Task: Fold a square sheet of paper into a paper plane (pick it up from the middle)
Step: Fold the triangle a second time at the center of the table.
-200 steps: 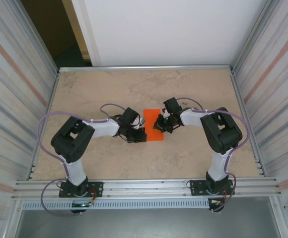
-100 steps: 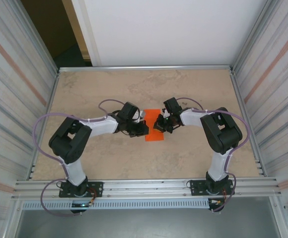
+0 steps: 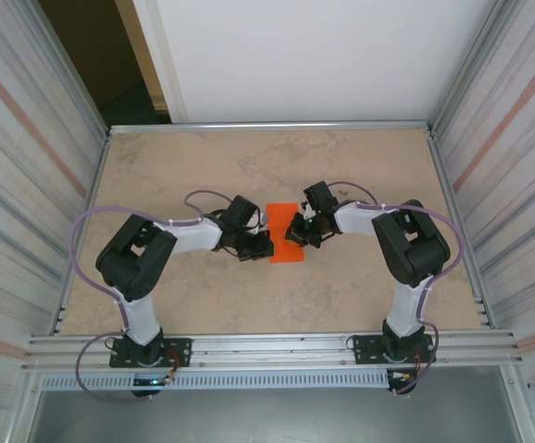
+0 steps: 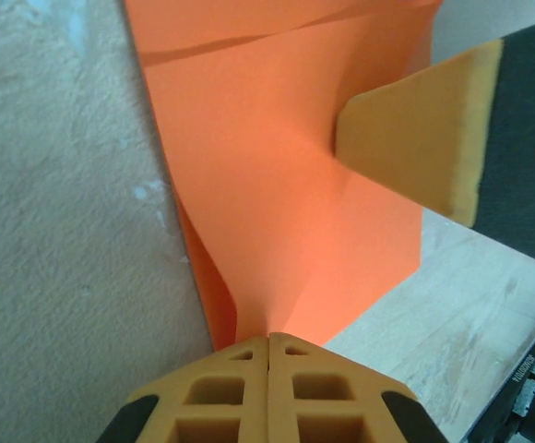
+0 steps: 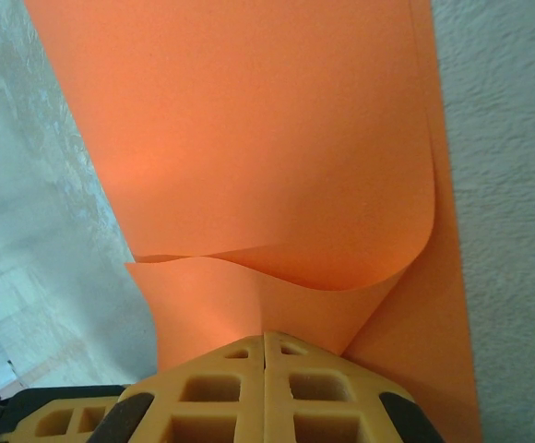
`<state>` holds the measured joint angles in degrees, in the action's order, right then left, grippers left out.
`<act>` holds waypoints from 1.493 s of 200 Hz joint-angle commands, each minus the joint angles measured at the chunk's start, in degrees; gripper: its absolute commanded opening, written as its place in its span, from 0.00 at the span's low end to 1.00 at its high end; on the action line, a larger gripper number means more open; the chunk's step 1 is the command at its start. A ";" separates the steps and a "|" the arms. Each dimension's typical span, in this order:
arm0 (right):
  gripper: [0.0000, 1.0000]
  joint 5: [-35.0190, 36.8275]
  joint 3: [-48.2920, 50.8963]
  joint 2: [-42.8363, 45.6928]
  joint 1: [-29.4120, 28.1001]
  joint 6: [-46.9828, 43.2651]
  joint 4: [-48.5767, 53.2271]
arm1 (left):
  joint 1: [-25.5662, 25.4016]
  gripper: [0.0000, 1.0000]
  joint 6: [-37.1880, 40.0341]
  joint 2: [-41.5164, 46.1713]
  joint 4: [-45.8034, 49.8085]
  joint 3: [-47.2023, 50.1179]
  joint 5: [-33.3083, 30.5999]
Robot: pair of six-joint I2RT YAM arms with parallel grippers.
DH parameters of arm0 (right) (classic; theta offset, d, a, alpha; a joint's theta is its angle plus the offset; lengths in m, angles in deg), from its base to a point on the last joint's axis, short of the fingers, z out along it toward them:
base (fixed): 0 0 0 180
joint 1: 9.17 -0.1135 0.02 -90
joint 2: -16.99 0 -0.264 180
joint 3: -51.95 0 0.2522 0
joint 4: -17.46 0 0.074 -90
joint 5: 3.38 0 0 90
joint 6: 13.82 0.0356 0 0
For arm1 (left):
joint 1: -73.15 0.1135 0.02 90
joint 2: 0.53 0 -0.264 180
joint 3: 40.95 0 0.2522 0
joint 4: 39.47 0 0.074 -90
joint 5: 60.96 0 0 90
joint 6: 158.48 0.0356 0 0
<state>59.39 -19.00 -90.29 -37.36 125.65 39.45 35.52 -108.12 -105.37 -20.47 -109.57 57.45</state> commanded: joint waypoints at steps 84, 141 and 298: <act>0.09 5.85 -2.09 8.10 -2.04 -3.86 5.28 | -0.44 0.00 0.00 -2.48 5.52 1.17 -5.95; 0.00 7.50 -1.39 6.25 -7.99 -4.65 6.40 | -0.52 0.00 -0.01 -2.50 5.13 1.70 -6.18; 0.00 2.09 0.84 1.18 -6.71 -3.30 2.36 | -0.52 0.00 -0.35 -2.13 5.13 2.45 -6.65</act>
<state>62.58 -19.39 -88.00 -44.39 122.02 41.96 35.26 -108.36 -106.00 -20.56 -109.35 55.94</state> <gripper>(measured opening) 0.044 0.052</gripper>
